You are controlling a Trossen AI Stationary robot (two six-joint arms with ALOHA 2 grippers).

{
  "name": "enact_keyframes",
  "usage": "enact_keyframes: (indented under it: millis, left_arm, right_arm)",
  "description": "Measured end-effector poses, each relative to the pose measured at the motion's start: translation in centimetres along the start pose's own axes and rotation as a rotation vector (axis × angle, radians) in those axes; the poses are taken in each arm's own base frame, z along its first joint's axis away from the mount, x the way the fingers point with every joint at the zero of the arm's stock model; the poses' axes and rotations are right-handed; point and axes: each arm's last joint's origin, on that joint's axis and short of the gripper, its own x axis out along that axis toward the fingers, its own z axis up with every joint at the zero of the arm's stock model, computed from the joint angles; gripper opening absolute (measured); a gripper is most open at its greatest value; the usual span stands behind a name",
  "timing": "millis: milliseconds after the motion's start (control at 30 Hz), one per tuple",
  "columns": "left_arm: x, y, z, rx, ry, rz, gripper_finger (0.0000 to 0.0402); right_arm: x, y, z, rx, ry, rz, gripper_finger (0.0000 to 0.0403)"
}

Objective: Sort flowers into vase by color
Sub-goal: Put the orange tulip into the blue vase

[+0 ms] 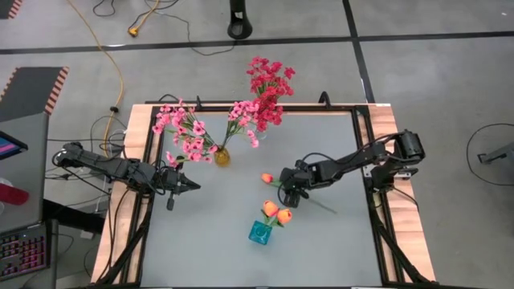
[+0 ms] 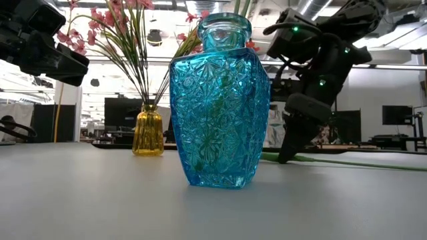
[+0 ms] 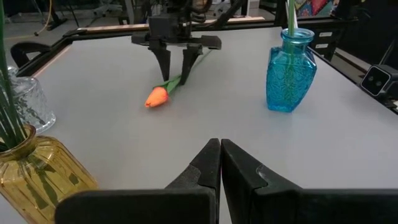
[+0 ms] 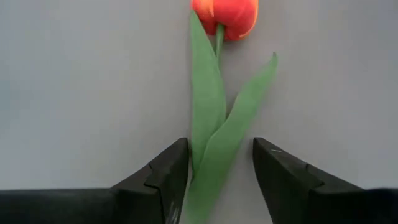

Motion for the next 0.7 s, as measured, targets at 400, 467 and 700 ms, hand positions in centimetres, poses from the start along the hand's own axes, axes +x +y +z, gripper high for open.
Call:
enact_keyframes:
  millis: [400, 467, 700]
  left_arm:
    - [0.0, 0.0, 0.0, -0.001, 0.000, 0.000, 0.0000]
    - [0.0, 0.0, 0.0, -0.007, 0.001, 0.000, 0.0000]
    - [0.0, 0.0, 0.0, -0.015, 0.000, 0.000, 0.0000]
  right_arm:
    - [0.1, 0.2, 0.2, 0.003, -0.011, 0.030, 0.0076]
    - [-0.1, 0.3, 0.5, 0.004, -0.015, 0.037, 0.0044]
    - [-1.9, 0.7, 2.2, 0.015, -0.097, 0.073, 0.0030]
